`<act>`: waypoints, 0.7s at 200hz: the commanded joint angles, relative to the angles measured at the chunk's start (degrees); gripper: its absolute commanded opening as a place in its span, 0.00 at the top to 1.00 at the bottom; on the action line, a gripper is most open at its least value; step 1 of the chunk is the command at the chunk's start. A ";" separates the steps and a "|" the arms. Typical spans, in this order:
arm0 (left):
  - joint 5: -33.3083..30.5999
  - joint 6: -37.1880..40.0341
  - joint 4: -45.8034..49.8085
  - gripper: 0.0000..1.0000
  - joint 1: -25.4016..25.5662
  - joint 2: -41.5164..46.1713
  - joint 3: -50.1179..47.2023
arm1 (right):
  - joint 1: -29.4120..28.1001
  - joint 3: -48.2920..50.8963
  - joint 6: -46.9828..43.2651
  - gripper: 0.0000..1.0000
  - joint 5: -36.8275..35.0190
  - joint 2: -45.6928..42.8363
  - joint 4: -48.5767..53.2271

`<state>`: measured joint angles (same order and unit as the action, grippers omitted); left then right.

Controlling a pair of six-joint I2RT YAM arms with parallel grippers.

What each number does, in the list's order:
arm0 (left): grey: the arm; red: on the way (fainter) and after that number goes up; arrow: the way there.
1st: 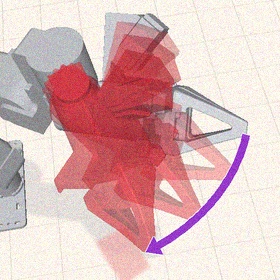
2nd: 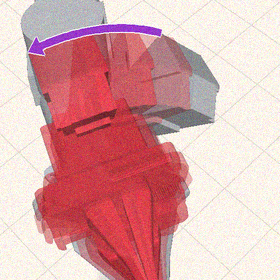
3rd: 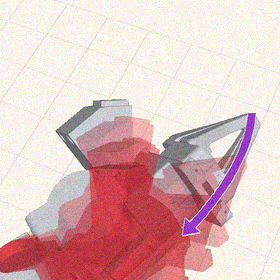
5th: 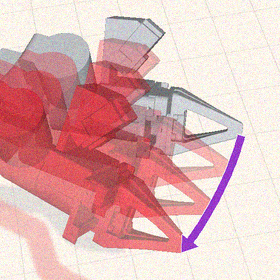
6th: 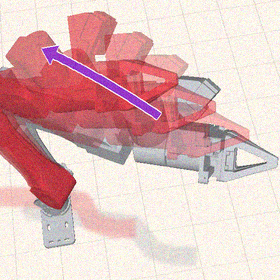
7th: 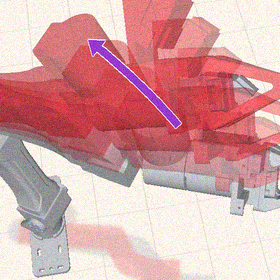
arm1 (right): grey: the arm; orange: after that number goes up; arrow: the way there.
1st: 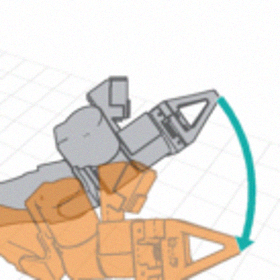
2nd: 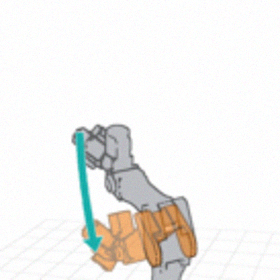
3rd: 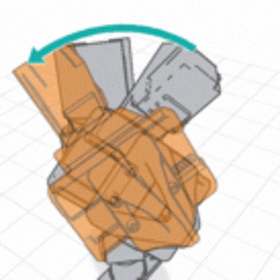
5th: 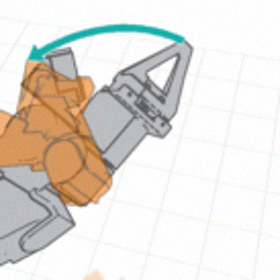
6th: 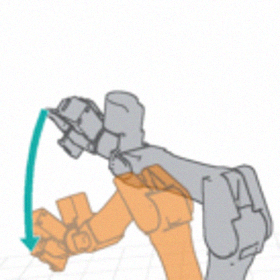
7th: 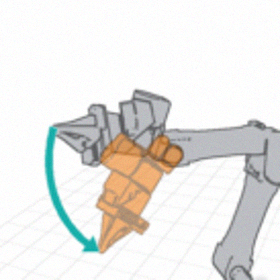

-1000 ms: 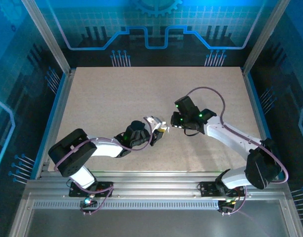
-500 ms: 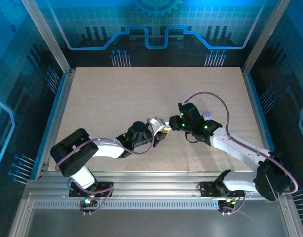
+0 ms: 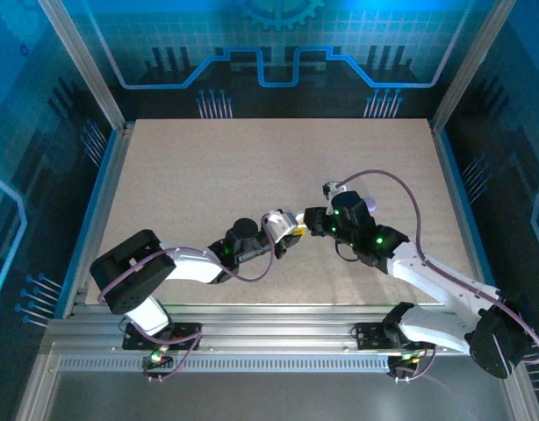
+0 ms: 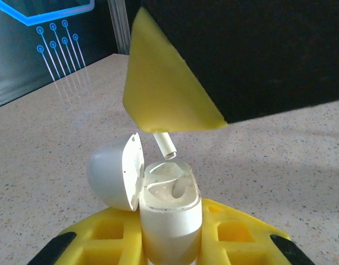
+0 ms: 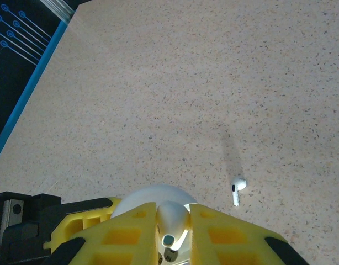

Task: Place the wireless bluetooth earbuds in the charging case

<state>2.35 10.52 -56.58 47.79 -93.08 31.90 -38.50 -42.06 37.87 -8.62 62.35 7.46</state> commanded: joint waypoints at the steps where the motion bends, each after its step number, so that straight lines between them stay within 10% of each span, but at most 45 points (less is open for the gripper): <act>1: -0.77 0.38 -3.12 0.90 0.39 -0.88 -0.21 | -1.21 1.14 -1.13 0.81 0.01 -1.09 -2.73; 140: -2.52 -1.87 -4.07 0.89 0.40 -0.18 0.33 | -3.07 2.16 -1.04 0.82 -1.70 -1.83 -2.86</act>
<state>1.06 10.24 -57.36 47.81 -93.08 31.90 -40.47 -40.66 37.41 -8.97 61.78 4.47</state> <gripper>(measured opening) 0.220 0.186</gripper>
